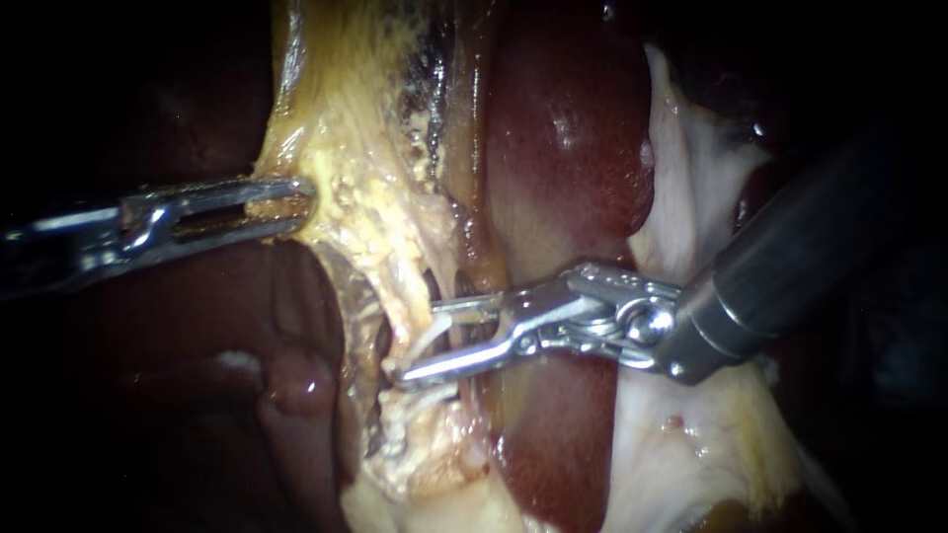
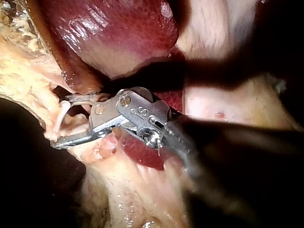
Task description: Going back third clip left tube
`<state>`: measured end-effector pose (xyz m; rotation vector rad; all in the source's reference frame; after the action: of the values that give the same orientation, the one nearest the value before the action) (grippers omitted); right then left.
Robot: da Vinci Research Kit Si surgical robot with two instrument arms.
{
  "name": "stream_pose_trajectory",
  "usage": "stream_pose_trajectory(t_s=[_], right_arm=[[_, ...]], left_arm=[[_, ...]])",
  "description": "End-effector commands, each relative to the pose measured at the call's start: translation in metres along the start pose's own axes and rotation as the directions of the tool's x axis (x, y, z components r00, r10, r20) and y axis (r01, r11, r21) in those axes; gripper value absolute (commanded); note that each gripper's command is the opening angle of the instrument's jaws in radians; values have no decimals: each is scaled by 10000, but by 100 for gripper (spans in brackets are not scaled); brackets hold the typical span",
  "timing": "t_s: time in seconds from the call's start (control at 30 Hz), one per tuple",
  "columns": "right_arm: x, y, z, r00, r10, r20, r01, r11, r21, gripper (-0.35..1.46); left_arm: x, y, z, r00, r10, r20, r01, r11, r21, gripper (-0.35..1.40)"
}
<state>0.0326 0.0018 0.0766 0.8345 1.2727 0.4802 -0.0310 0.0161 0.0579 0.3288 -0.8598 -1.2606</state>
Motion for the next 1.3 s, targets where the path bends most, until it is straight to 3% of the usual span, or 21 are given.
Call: stream_pose_trajectory(t_s=[0.03,0.53,0.73,0.97,1.13,1.3], right_arm=[[-1,1,-3,9998,-187,-12,187,9998,-72,60],[-2,-7,-39,9835,-1807,48,1807,9832,-237,60],[15,-15,-78,9670,-2548,62,2549,9661,-405,60],[49,-31,-129,9367,-3499,165,3500,9334,-793,60],[63,-43,-144,9220,-3867,213,3870,9184,-823,60],[65,-48,-145,9175,-3972,208,3976,9146,-736,60]], left_arm=[[0,0,0,10000,4,-1,-4,10000,3,-35],[1,1,0,10000,7,-2,-7,10000,7,-35],[1,1,-1,10000,9,-3,-9,10000,10,-35],[1,2,-1,10000,10,-4,-10,10000,12,-35],[1,2,0,10000,12,-5,-12,10000,16,-35],[5,5,6,10000,34,18,-34,10000,4,-35]])
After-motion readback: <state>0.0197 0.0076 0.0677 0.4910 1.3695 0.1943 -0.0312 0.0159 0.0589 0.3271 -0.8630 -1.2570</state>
